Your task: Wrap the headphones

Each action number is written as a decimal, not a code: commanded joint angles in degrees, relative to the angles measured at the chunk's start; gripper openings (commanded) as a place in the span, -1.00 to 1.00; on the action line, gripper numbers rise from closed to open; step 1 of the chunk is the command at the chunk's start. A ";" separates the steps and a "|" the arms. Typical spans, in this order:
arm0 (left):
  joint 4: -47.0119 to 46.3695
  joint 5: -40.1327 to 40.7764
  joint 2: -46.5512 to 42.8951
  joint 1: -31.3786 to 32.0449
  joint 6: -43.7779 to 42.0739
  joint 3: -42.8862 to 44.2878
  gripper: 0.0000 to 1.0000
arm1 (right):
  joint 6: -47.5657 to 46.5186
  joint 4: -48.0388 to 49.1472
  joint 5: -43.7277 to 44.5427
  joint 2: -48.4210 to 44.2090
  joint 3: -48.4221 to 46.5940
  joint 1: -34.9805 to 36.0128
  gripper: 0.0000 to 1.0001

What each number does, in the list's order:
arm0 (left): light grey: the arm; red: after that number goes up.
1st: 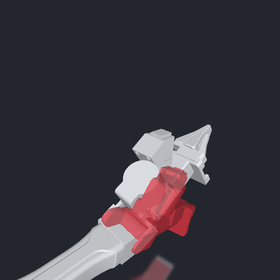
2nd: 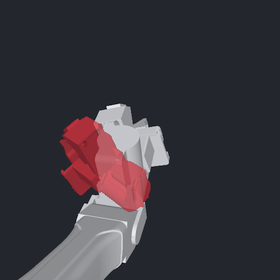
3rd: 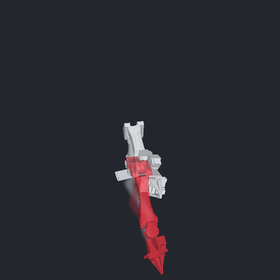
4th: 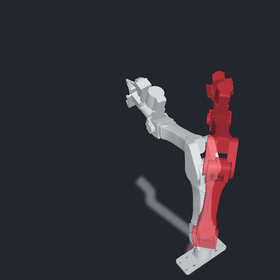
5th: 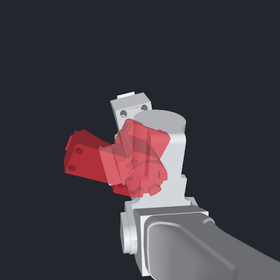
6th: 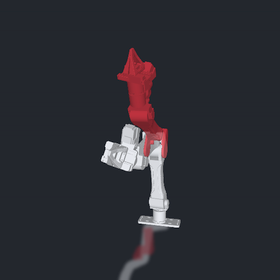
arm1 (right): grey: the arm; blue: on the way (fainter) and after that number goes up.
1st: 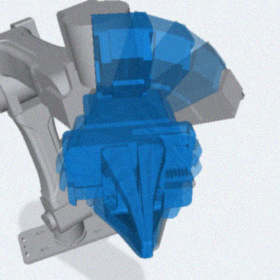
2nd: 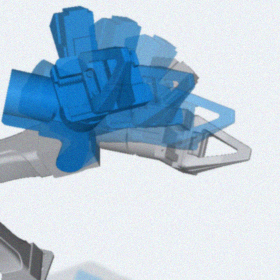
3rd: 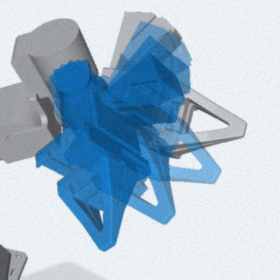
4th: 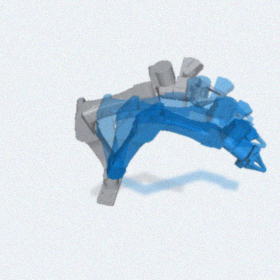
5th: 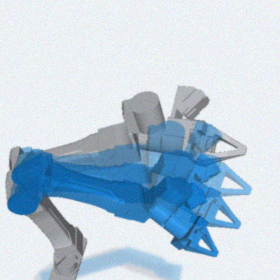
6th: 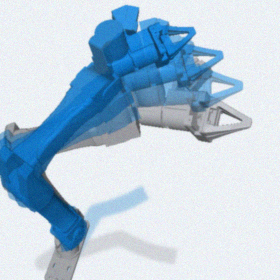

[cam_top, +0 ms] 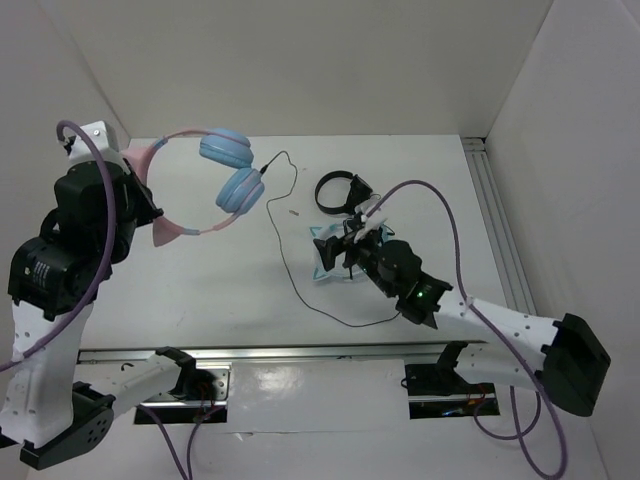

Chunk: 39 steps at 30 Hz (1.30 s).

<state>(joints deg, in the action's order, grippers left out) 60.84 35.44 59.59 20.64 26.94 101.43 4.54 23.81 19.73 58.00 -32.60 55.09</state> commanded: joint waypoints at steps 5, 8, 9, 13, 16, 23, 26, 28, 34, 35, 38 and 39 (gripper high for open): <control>0.60 -7.13 -0.88 -0.08 1.71 2.54 -1.00 | 0.21 10.54 -26.72 13.27 -6.94 -13.50 0.91; 0.60 -8.98 -0.88 -0.08 1.71 2.55 -1.00 | 1.97 13.28 -31.92 19.16 -9.58 -15.44 0.89; 0.60 -8.99 -0.88 -0.08 1.71 2.55 -1.00 | 2.84 14.23 -35.07 21.95 -10.98 -16.15 0.86; 0.60 -10.12 -0.88 -0.08 1.71 2.55 -1.00 | 3.98 16.87 -40.11 27.59 -12.83 -16.15 0.81; 0.60 -11.79 -0.35 -0.08 1.71 2.55 -1.00 | 6.09 20.82 -42.13 31.89 -13.98 -17.39 0.81; 0.60 -13.73 0.17 -0.08 2.24 3.07 -1.00 | 13.48 33.57 -46.18 42.09 -18.01 -21.52 0.74; 0.60 -14.52 0.17 -0.08 2.24 3.07 -1.00 | 14.88 36.21 -45.65 45.17 -19.08 -22.04 0.71; 0.60 -14.52 0.17 -0.08 2.24 3.07 -1.00 | 16.46 38.41 -46.26 46.67 -21.10 -22.66 0.67; 0.07 -16.36 0.17 -0.08 2.24 2.55 -1.00 | 21.12 44.82 -48.99 53.88 -24.35 -22.66 0.59; 0.07 -16.37 0.17 -0.08 2.24 2.55 -1.00 | 21.65 45.53 -48.99 54.67 -25.14 -22.66 0.59; 0.07 -17.69 0.17 -0.08 2.24 2.55 -1.00 | 23.58 48.25 -48.99 57.57 -26.72 -22.13 0.53; 0.07 -18.21 0.17 -0.08 2.24 2.55 -1.00 | 24.20 49.56 -48.99 58.88 -27.42 -22.13 0.50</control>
<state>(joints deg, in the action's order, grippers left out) 66.43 20.08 60.29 20.67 27.18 101.80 25.89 64.62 -28.18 114.76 -56.99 32.56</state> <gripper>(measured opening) 0.230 0.762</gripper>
